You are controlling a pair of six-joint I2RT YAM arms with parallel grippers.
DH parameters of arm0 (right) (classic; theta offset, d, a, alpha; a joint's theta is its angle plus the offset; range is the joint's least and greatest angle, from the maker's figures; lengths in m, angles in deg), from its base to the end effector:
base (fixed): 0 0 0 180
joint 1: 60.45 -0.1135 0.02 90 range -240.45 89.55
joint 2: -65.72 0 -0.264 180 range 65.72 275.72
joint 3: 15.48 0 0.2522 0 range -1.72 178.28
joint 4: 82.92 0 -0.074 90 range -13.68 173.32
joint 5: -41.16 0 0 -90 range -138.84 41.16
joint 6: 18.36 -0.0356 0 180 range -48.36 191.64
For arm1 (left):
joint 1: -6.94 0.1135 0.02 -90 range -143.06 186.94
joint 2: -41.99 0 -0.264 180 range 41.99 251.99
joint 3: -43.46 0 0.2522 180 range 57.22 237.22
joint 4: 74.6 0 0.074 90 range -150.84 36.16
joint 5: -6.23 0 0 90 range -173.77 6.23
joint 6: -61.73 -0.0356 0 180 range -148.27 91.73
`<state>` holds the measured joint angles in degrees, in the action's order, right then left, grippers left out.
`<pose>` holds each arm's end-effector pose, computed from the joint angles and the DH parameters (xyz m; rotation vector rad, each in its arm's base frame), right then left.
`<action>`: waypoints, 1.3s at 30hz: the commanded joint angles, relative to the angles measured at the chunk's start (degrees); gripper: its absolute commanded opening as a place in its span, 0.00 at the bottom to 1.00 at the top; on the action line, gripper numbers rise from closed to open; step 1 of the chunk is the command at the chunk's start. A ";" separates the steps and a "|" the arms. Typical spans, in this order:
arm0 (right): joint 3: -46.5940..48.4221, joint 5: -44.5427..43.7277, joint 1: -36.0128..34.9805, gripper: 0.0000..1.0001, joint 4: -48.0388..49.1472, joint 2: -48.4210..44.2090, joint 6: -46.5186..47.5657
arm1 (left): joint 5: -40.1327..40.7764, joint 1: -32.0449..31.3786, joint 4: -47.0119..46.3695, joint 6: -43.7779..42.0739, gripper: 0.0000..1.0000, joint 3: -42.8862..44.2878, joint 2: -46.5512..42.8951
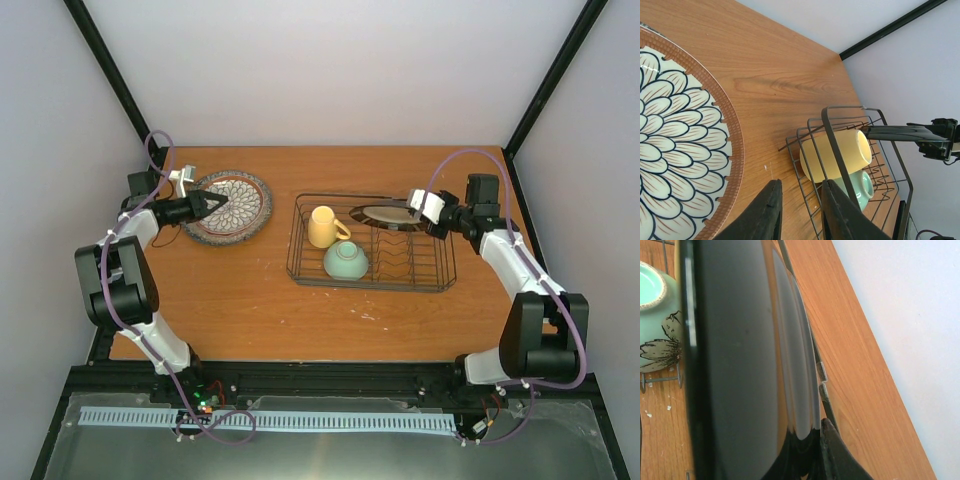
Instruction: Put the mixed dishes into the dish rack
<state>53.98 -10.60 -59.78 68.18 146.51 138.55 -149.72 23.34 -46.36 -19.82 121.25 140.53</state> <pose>0.3031 0.0185 0.2587 -1.4144 1.5569 0.0626 0.3479 0.0685 0.2184 0.0448 2.1159 -1.2778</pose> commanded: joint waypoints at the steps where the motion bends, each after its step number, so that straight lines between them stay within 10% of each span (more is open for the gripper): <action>1: 3.28 4.30 0.21 0.06 1.69 -0.08 -1.39 | -0.25 0.39 -1.50 -0.69 0.23 2.22 1.02; 20: 0.69 1.03 0.21 0.43 8.08 -0.91 -6.74 | 0.39 0.47 -0.63 -0.80 0.27 3.53 1.82; 29: 0.88 2.39 -0.13 1.00 14.54 -0.60 -13.48 | 0.82 0.47 -0.52 -0.21 0.27 4.14 1.99; 39: -4.31 -3.27 -1.64 1.00 31.86 0.74 -26.93 | 1.01 0.42 -1.08 0.61 0.27 4.24 1.73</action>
<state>51.32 -10.57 -60.57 88.83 147.32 119.69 -148.45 23.34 -46.38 -19.75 123.16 141.71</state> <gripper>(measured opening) 0.997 0.267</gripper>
